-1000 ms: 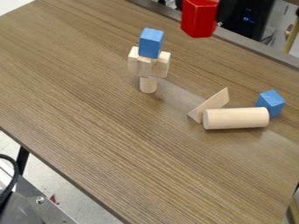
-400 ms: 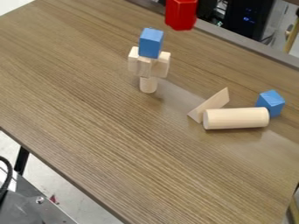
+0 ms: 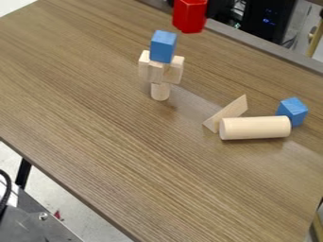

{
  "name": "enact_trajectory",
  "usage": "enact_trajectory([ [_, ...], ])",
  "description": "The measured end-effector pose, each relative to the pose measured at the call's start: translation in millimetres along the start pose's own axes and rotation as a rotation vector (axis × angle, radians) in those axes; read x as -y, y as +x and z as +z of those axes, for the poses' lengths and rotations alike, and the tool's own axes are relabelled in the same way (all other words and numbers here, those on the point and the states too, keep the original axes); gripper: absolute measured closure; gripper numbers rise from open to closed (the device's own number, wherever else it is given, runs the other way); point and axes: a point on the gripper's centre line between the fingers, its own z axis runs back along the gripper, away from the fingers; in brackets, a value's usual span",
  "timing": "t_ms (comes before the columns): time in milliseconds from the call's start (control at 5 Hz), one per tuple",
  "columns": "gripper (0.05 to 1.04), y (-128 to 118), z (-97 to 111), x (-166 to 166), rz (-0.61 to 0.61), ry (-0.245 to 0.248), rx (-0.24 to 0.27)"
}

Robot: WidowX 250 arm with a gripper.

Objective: Move the red hexagon to the right side of the table

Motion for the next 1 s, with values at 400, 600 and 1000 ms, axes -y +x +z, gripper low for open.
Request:
enact_trajectory([
  [400,0.327,0,-1,-9,0.026,0.004,-0.018],
  [600,0.327,0,-2,-14,0.033,0.006,-0.026],
  [1000,0.327,2,-13,-19,0.044,0.024,-0.058],
])
